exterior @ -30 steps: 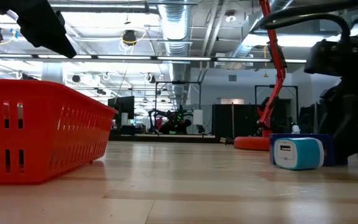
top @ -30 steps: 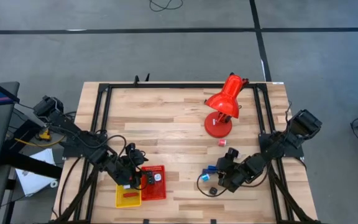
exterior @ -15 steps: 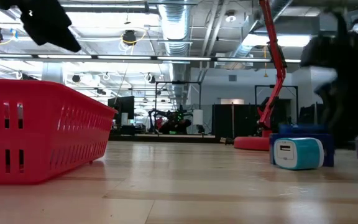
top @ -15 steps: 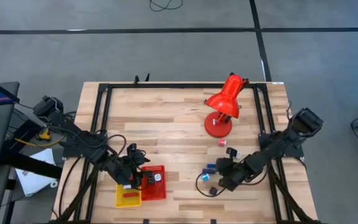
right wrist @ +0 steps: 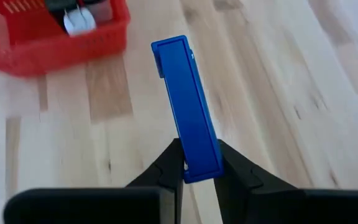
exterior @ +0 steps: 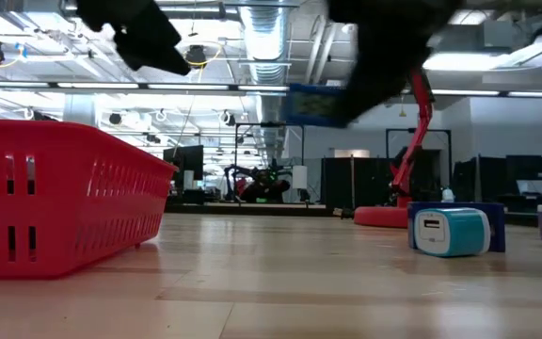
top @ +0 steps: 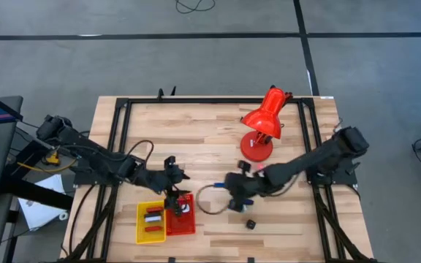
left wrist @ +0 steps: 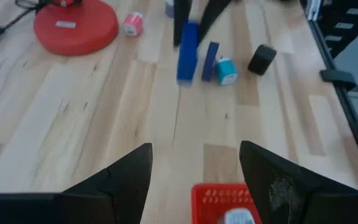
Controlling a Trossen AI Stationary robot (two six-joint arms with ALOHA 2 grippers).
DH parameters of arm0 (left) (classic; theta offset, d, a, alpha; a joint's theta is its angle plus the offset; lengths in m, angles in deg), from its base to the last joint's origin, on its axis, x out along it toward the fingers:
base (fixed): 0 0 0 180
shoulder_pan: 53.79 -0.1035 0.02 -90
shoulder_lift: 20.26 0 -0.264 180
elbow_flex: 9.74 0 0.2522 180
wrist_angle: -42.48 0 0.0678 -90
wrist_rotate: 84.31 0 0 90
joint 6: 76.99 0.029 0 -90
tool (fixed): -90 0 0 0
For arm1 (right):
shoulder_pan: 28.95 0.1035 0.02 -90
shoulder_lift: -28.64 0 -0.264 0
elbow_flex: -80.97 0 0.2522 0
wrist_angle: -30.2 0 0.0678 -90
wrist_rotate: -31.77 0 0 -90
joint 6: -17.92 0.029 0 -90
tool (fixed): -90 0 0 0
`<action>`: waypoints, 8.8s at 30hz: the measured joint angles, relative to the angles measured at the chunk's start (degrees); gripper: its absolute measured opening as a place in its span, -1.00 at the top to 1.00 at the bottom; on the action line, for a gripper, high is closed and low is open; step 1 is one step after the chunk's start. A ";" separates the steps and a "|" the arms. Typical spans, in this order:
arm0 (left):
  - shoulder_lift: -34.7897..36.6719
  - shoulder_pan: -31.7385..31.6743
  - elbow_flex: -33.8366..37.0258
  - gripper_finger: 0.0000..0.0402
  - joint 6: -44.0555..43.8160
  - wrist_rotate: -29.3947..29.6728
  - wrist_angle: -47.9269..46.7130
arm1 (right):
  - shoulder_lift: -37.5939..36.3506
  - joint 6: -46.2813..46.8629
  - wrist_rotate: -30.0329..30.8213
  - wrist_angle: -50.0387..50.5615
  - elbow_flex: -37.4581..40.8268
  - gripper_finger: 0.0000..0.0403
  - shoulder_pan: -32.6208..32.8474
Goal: Pick & Place Office items
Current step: Put the bottom blue digital clock into the yellow bin, then put the black charger adapter into the red bin
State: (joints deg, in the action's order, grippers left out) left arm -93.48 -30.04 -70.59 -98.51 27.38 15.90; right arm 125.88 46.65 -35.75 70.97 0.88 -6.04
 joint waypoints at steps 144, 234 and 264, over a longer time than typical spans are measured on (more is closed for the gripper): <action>-14.28 38.86 0.57 0.64 -49.50 9.18 -19.79 | 8.99 11.37 17.83 2.60 -10.26 -0.47 1.78; -0.62 16.65 4.22 -0.38 -25.21 12.24 -4.52 | 1.31 40.52 15.54 -13.77 16.27 -0.47 34.99; -0.62 14.55 4.20 -0.38 -25.19 12.19 1.86 | 21.84 44.83 36.56 -19.48 11.46 -0.03 36.54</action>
State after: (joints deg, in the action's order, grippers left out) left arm -94.10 -15.49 -66.39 -123.70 39.58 17.76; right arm 147.72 91.48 0.81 51.49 12.34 30.51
